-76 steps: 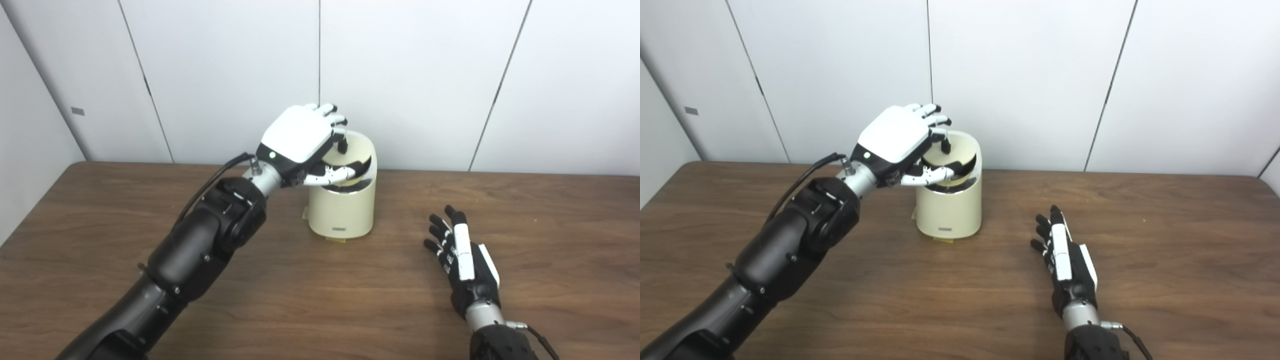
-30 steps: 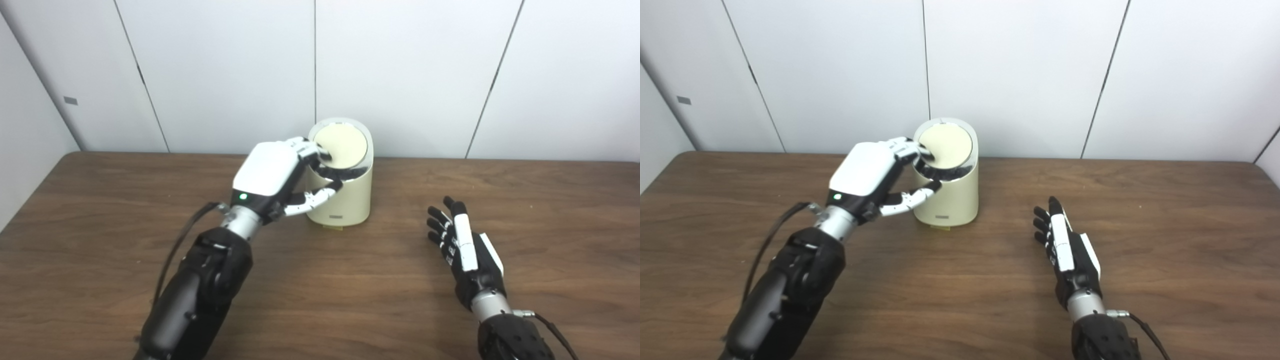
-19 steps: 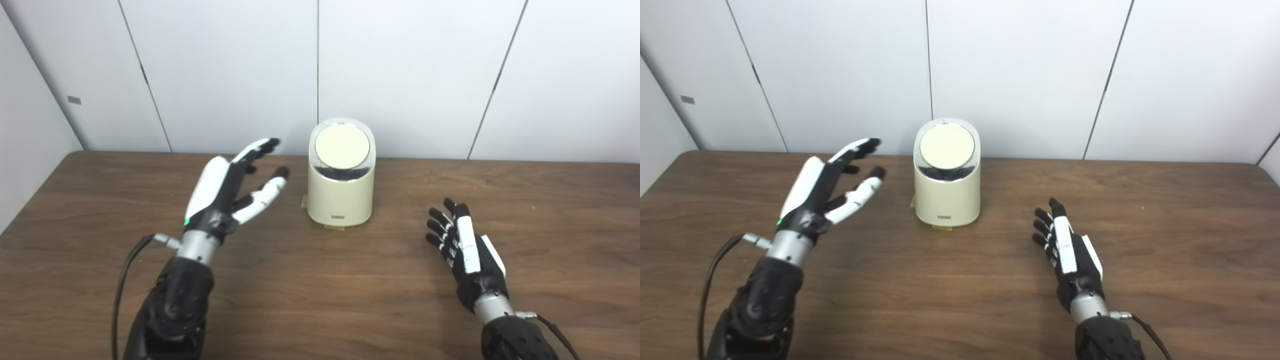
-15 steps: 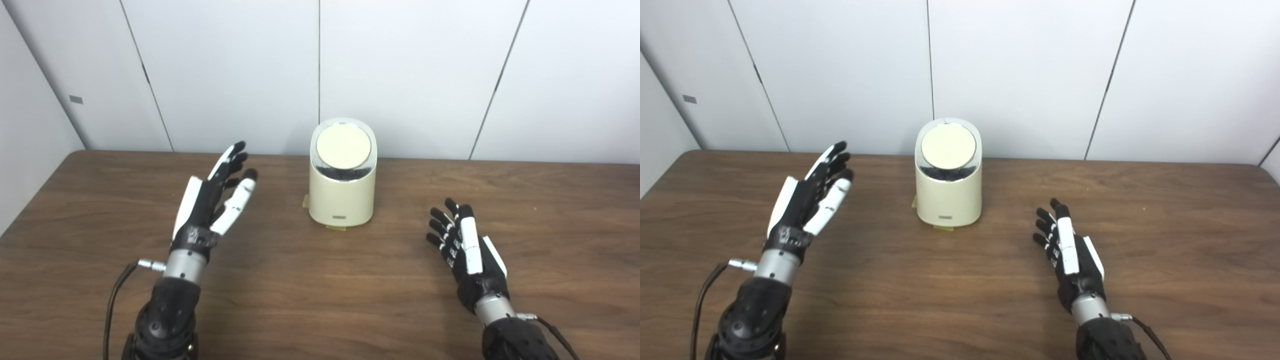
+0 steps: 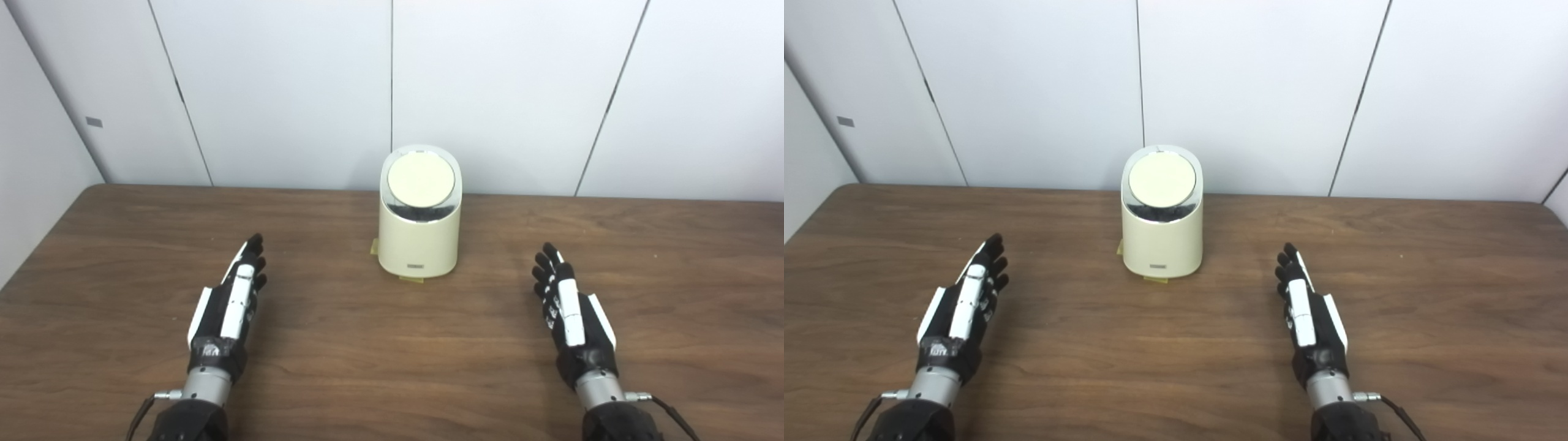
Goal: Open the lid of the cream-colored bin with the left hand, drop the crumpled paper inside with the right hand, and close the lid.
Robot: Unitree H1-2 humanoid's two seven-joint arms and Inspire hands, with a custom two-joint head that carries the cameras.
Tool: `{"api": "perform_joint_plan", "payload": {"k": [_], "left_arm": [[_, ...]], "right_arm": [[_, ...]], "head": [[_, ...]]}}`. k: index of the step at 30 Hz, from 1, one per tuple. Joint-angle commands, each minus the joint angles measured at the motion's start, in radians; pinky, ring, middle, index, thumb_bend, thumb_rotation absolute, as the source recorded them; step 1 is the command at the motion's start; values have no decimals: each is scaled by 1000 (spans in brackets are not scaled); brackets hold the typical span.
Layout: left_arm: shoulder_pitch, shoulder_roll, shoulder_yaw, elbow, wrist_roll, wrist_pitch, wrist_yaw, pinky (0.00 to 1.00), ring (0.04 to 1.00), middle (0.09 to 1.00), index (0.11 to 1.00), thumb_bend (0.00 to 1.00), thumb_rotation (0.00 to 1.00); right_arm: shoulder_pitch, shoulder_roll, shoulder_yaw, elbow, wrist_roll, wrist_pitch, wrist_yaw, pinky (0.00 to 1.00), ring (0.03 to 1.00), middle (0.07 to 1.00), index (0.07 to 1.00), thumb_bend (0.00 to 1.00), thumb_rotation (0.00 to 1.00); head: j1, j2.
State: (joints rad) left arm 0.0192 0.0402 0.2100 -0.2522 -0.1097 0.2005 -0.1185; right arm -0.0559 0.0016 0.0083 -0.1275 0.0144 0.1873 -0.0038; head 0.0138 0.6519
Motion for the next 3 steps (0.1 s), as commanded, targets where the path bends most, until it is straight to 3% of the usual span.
{"api": "perform_joint_plan", "payload": {"k": [1,3], "left_arm": [[-16,0,-3,-3,-34,-63,1,1000,1000,1000,1000,469,912],[-8,-6,-7,8,-49,-83,4,1000,1000,1000,1000,447,917]], "right_arm": [[-23,-5,-1,-26,-21,-63,-10,1000,1000,1000,991,654,1000],[-21,-16,2,-29,-51,-83,-16,996,1000,998,993,642,1000]], "head": [[-9,1],[-17,2]]}}
